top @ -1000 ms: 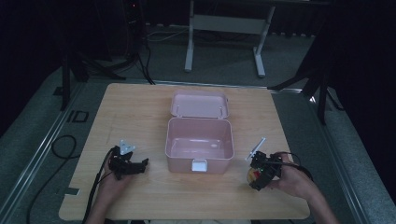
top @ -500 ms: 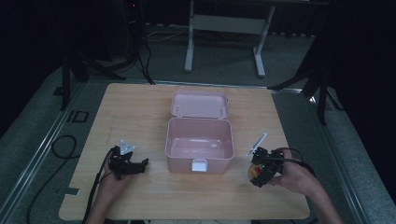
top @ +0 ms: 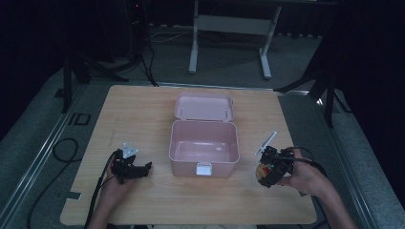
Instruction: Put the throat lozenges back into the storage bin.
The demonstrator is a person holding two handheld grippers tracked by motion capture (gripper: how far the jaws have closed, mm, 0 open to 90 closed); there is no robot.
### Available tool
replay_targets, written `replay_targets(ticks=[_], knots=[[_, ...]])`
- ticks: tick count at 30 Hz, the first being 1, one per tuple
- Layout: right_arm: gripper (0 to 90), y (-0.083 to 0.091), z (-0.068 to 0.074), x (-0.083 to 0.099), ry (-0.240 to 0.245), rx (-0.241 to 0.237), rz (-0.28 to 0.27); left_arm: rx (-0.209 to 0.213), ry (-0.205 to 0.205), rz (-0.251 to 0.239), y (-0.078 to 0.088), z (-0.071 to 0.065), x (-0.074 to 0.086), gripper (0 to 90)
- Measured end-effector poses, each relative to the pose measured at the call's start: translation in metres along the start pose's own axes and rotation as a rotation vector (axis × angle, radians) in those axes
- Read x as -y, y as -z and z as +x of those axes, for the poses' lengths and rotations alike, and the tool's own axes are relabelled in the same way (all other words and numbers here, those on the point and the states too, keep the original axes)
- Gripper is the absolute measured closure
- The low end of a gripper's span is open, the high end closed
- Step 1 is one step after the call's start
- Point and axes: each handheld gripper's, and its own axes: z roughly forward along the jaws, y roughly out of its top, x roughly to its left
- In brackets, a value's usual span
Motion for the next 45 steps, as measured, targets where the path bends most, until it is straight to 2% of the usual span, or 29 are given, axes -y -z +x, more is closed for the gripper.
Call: replay_targets(ticks=[13, 26, 45], knots=[[19.9, 0.016, 0.0, -0.007, 0.019, 0.02, -0.02, 0.0, 0.0, 0.001, 0.0, 0.0, 0.0, 13.5], [19.9, 0.029, -0.007, -0.013, 0.011, 0.025, -0.047, 0.0, 0.001, 0.0, 0.0, 0.0, 0.0, 13.4], [20.0, 0.043, -0.011, -0.028, 0.028, 0.034, -0.042, 0.001, -0.001, -0.001, 0.0, 0.0, 0.0, 13.4]])
